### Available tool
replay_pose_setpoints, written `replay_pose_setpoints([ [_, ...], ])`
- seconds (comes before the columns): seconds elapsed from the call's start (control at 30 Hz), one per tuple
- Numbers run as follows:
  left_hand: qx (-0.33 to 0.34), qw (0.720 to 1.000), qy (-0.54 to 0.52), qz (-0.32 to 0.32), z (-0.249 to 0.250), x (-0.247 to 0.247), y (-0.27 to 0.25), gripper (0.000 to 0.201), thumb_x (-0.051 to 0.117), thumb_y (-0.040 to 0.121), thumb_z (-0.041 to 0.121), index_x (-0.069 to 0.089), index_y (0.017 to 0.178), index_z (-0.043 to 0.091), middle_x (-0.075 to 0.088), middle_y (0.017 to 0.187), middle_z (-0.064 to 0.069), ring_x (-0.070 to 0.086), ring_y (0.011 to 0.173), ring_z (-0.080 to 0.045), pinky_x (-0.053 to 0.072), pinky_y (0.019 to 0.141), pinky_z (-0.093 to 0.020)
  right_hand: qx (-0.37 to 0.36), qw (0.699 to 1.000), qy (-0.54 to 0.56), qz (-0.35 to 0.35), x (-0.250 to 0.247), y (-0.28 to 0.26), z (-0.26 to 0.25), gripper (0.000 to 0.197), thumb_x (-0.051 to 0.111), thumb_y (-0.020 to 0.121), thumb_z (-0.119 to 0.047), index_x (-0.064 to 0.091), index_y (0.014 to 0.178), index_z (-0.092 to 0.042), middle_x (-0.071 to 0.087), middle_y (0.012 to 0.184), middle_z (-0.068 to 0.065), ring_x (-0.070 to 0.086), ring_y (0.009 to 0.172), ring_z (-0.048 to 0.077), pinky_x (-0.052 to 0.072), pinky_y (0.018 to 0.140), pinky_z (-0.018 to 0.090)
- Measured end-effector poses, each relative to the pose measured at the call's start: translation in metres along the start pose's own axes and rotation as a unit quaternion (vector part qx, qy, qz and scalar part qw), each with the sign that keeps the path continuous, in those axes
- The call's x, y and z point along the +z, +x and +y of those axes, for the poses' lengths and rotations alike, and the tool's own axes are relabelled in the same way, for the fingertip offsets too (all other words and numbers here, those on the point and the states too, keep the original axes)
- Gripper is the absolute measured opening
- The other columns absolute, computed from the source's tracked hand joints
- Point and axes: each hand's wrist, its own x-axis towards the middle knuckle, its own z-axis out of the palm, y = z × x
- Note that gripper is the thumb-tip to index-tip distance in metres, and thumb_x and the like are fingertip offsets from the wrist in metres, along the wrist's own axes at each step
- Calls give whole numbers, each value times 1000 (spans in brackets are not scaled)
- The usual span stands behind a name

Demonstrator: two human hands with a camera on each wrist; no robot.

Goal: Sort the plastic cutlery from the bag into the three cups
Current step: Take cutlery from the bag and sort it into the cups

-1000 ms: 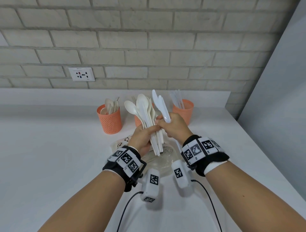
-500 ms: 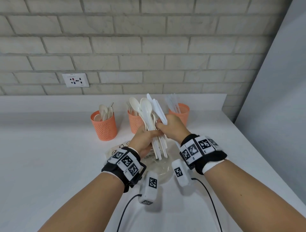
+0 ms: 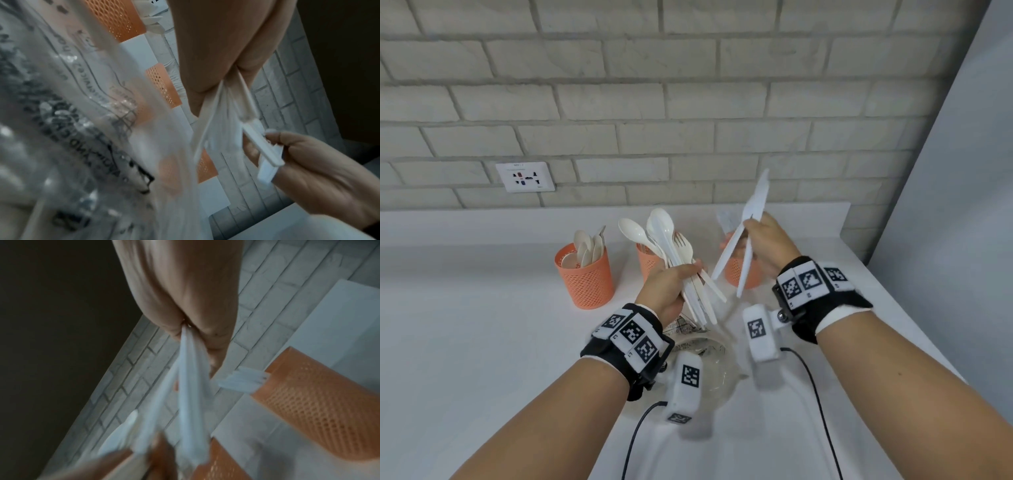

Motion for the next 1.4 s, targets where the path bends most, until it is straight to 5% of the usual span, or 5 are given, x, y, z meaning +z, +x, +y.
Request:
replay_pose_setpoints([
  [0.47,17,995,-2,-99,15,-6,21,22,51,84,-12,54,86,10,60,66,-1,62,63,-12,53,70,-23,-169,959,-115,199,-15,106,-7,28,29,97,-7,42,121,-3,57,97,3,60,79,13,46,71,24],
  [0.8,-5,996,-27,-90,10,-16,33,24,51,84,-12,56,94,10,69,70,-1,66,65,-12,55,69,-22,-28,962,-257,89,-26,117,42,38,46,91,-11,42,129,-8,52,124,12,52,101,23,38,81,28],
  [1.0,7,997,-3,-82,7,-14,36,16,56,86,-4,54,90,11,62,66,3,62,62,-11,53,67,-24,-226,932,-248,136,-7,96,14,33,57,87,-9,51,119,-9,47,111,7,49,97,11,38,79,11],
  [1.2,43,996,21,-81,5,-5,34,25,56,86,-5,55,109,6,63,76,-2,61,67,-15,51,70,-31,-216,895,-343,-188,38,30,-9,3,69,80,-11,68,80,-9,62,67,-7,56,55,-4,48,60,12],
  [1.4,80,989,64,-108,7,-4,21,33,47,83,-18,56,104,7,63,79,-6,57,75,-18,50,69,-29,-166,875,-410,-196,45,11,-6,13,74,74,-15,64,78,-8,61,70,1,56,63,9,52,63,24],
])
